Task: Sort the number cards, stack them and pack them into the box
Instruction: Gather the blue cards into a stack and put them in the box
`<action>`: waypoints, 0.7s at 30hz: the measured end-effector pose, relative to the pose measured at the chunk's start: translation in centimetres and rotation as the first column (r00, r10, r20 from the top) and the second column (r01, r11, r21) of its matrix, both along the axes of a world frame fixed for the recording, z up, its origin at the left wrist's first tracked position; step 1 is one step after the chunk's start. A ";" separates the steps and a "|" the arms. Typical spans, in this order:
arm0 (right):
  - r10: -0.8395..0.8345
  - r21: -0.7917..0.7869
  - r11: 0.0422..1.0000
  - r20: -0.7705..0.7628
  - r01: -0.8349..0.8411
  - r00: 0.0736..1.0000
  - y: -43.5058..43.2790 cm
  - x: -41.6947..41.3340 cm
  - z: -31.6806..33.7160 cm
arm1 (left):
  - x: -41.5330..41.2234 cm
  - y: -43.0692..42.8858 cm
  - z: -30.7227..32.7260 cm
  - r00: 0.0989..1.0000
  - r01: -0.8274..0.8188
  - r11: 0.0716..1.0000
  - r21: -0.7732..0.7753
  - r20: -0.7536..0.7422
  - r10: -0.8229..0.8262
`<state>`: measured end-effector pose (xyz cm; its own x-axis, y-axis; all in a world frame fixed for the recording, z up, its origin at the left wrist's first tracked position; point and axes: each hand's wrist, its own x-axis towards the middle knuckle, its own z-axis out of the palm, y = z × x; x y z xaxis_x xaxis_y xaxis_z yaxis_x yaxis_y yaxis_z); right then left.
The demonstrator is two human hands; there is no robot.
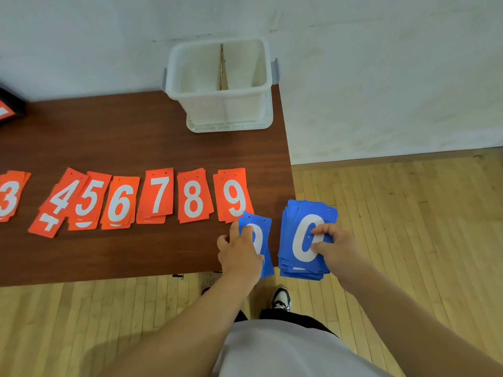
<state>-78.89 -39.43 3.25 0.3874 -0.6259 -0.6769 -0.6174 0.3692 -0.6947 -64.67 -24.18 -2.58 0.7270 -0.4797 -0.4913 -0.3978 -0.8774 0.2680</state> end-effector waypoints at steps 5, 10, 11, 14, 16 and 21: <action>0.022 0.023 1.000 0.006 -0.022 1.000 0.0 -0.1 0.0 | 0.0 -1.0 0.3 0.975 -0.190 0.981 -0.051 -0.128 0.182; 0.026 0.037 0.999 0.015 -0.027 1.000 -0.4 -0.3 -0.1 | 0.0 -0.3 0.3 0.965 -0.197 0.967 -0.164 -0.210 0.161; 0.027 0.033 0.999 0.021 -0.028 0.999 -0.6 -0.3 0.0 | -0.1 -0.1 0.5 0.963 -0.191 0.962 -0.198 -0.230 0.144; 0.045 0.037 0.998 0.061 -0.047 0.997 -1.1 -0.2 0.4 | 0.0 0.1 1.7 0.934 -0.223 0.923 -0.314 -0.340 0.110; 0.063 0.071 0.995 0.110 -0.071 0.992 -1.4 0.1 1.0 | 0.1 -0.1 3.8 0.905 -0.284 0.876 -0.390 -0.410 0.111; 0.316 -0.079 0.948 0.114 -0.308 0.942 -0.7 3.4 4.0 | 1.6 -0.9 9.4 0.834 -0.480 0.701 -0.528 -0.522 0.178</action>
